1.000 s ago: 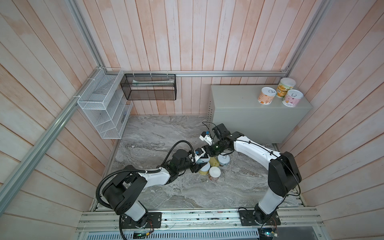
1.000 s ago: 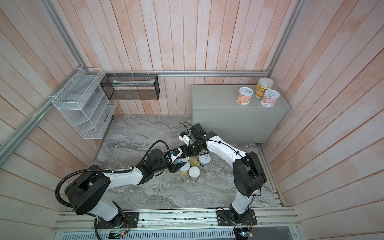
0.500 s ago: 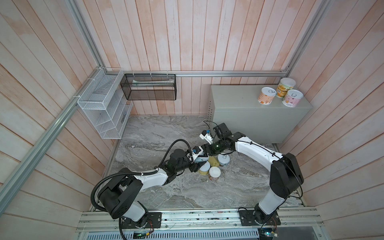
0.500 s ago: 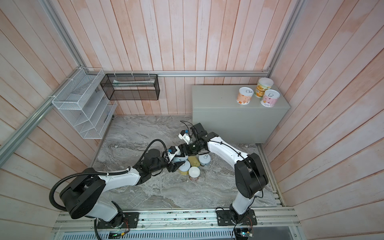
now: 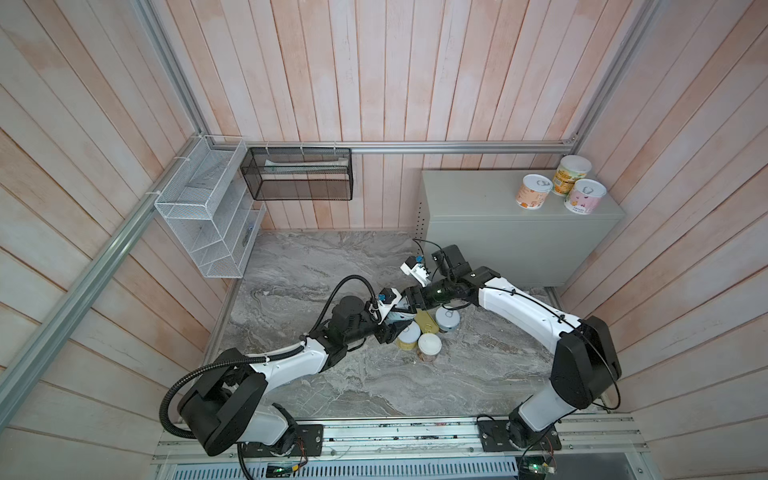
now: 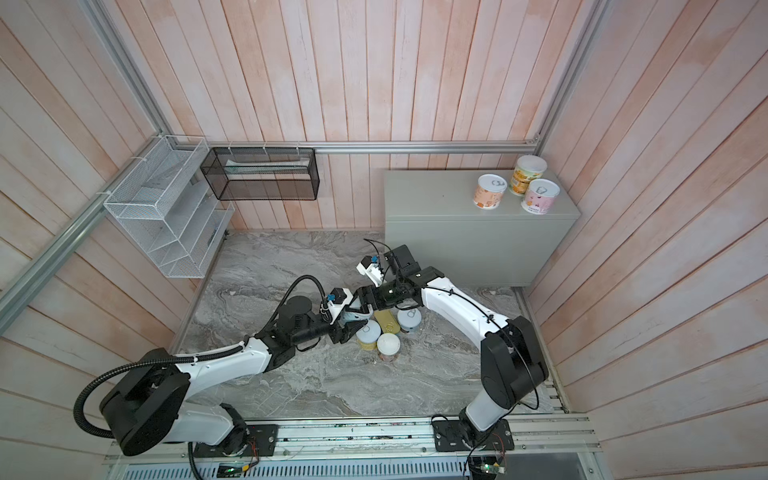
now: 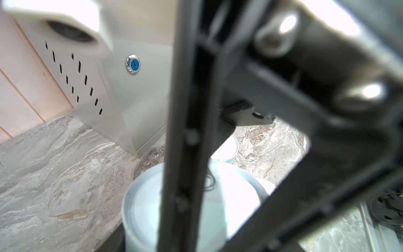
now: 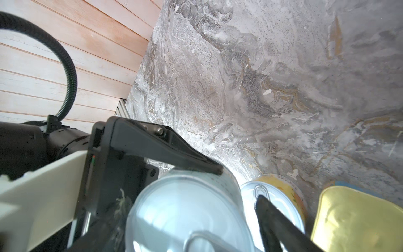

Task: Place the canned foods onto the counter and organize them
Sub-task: 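Raise the light-blue can toward the cabinet top with the left gripper while the right withdraws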

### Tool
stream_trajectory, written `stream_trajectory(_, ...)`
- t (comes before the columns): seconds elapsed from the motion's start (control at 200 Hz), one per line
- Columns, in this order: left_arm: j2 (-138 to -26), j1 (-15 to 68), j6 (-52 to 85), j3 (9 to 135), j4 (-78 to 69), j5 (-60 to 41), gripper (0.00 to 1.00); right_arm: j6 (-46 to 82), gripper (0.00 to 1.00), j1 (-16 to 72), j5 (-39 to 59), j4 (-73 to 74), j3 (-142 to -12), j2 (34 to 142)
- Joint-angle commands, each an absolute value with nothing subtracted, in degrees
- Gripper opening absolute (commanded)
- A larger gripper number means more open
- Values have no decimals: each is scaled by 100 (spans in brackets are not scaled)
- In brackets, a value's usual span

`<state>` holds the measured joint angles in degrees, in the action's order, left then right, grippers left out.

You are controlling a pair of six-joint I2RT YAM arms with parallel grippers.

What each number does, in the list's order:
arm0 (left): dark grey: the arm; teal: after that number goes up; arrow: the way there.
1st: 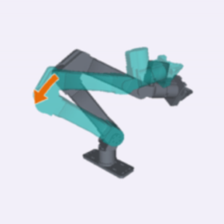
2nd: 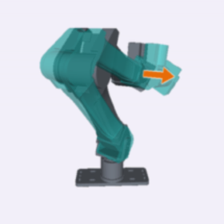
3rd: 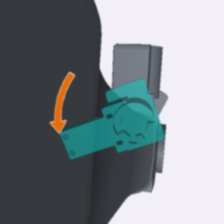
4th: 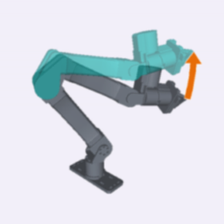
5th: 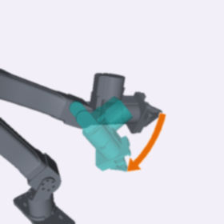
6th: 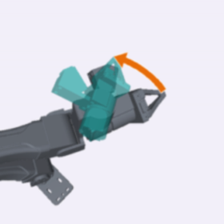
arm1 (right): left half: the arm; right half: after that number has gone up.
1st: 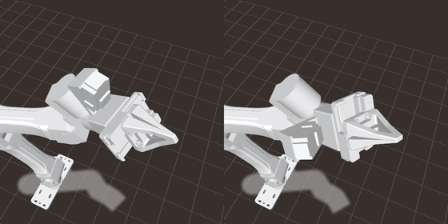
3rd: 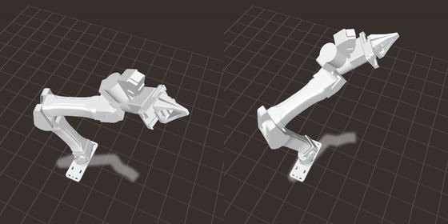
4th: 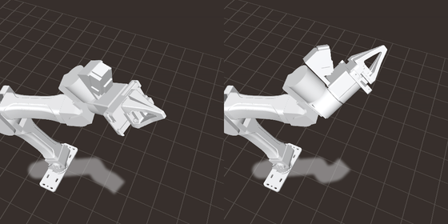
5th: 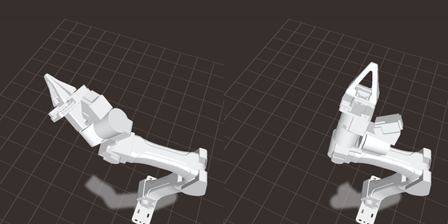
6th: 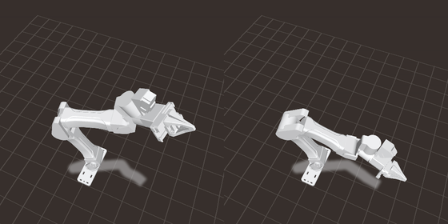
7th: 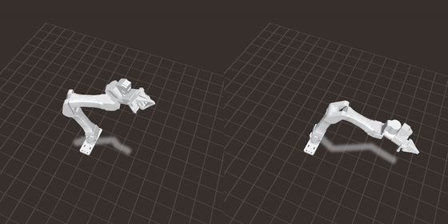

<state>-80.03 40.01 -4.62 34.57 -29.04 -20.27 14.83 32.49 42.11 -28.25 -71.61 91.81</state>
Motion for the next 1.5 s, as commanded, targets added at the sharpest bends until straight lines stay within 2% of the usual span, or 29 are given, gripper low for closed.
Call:
stream_trajectory(0.0, -7698, 3944, -266, 3482, -3250, -2187, 43, 1525, 95, 3122, 4017, -2720, -7015, 8852)
stream_trajectory(0.08, -7593, 3946, -195, 3506, -3237, -2234, 43, 1589, 98, 3090, 3959, -2677, -6938, 8720)
stream_trajectory(0.24, -7342, 3942, -180, 3740, -2829, -2266, 43, 1733, 98, 3007, 3346, -2521, -6833, 8164)
stream_trajectory(0.46, -7202, 3931, -400, 4828, -2002, -1867, 42, 2099, 98, 3012, 1744, -927, -5501, 6240)
stream_trajectory(0.705, -7972, 3902, -739, 6411, -2022, -2217, 42, 2110, 98, 2979, 383, -601, -4382, 4642)
stream_trajectory(0.94, -8985, 3705, -880, 7935, -2160, -2848, 41, 2435, 98, 2971, 231, -344, -3589, 3586)
stream_trajectory(1.185, -10196, 3492, -878, 9564, -1984, -3419, 41, 2693, 98, 2972, 301, -212, -3170, 3404)
stream_trajectory(1.495, -11236, 3243, -733, 10633, -2048, -3604, 41, 2759, 98, 2973, 270, -324, -3045, 3287)
